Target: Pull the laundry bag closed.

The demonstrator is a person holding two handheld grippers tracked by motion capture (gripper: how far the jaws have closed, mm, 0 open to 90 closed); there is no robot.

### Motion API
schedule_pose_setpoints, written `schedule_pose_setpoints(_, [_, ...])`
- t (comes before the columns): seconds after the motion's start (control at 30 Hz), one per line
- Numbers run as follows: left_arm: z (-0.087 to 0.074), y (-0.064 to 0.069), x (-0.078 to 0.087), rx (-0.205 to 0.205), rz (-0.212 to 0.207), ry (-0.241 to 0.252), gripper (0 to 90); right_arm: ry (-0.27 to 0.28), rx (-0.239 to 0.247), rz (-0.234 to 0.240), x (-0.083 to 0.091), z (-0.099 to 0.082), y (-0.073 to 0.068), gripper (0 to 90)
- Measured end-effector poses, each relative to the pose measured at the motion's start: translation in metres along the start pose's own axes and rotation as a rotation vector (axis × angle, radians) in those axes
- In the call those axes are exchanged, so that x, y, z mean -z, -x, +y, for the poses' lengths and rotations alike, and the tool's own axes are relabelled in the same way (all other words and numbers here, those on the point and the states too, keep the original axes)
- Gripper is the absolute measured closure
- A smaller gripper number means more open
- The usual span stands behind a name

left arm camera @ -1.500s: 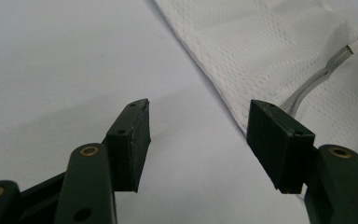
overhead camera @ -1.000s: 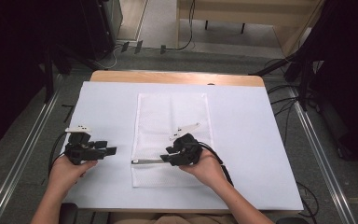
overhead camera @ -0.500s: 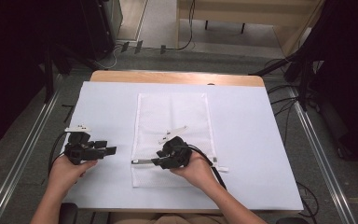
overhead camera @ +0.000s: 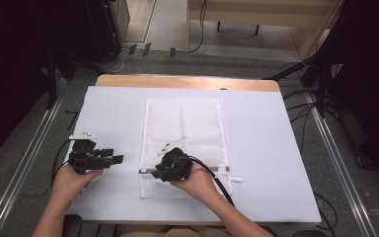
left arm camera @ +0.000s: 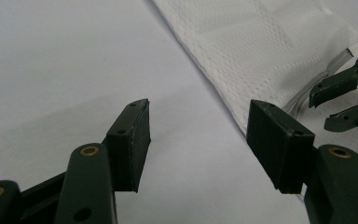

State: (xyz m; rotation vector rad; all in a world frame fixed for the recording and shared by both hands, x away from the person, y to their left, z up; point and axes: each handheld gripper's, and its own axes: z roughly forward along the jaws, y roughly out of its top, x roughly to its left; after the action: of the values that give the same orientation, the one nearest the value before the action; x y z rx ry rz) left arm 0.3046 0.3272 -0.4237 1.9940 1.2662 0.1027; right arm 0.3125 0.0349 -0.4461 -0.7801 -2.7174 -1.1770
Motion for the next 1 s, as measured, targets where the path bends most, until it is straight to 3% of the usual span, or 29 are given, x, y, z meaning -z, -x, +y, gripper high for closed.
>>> schedule_pose_setpoints(0.17, [0.0,0.0,0.0,0.002,0.0,0.002,40.3,-0.01,0.002,0.012,-0.008,0.004,-0.004,75.3])
schedule_pose_setpoints(0.7, [0.0,0.0,0.0,0.002,0.0,0.004,40.3,-0.047,0.001,0.021,-0.028,0.009,-0.007,75.5])
schedule_pose_setpoints(1.0, [0.0,0.0,0.0,-0.001,-0.001,0.002,40.3,-0.048,-0.023,0.037,-0.036,0.013,-0.005,74.1])
